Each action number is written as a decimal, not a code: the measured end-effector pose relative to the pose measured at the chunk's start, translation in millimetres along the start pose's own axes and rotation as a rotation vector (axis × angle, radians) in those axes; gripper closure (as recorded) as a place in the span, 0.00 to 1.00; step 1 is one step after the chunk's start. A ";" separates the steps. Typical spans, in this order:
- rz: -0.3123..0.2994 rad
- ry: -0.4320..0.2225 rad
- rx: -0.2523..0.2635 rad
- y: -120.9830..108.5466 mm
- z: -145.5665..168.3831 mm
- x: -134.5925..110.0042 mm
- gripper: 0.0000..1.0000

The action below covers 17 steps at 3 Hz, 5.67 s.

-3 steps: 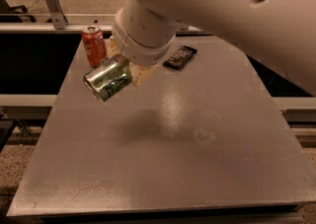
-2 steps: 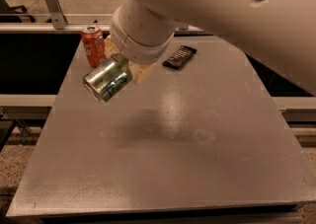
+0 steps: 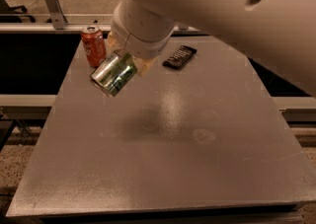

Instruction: Place green can upright

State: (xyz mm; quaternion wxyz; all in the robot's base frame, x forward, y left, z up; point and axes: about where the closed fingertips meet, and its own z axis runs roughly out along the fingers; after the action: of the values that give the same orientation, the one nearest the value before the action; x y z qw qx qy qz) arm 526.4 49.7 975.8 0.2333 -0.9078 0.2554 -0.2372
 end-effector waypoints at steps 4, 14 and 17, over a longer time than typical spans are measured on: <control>-0.533 0.089 0.234 -21.0 43.3 48.2 1.00; -0.994 0.521 0.342 11.8 47.9 34.9 1.00; -0.979 0.547 0.311 8.0 78.9 21.3 1.00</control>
Offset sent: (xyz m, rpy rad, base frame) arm 0.0896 -0.0086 -0.0117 -0.1927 -0.3036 0.3907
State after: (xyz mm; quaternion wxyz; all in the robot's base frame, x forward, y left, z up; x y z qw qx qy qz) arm 583.0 55.2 916.7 0.1527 -0.7809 -0.1812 -0.5779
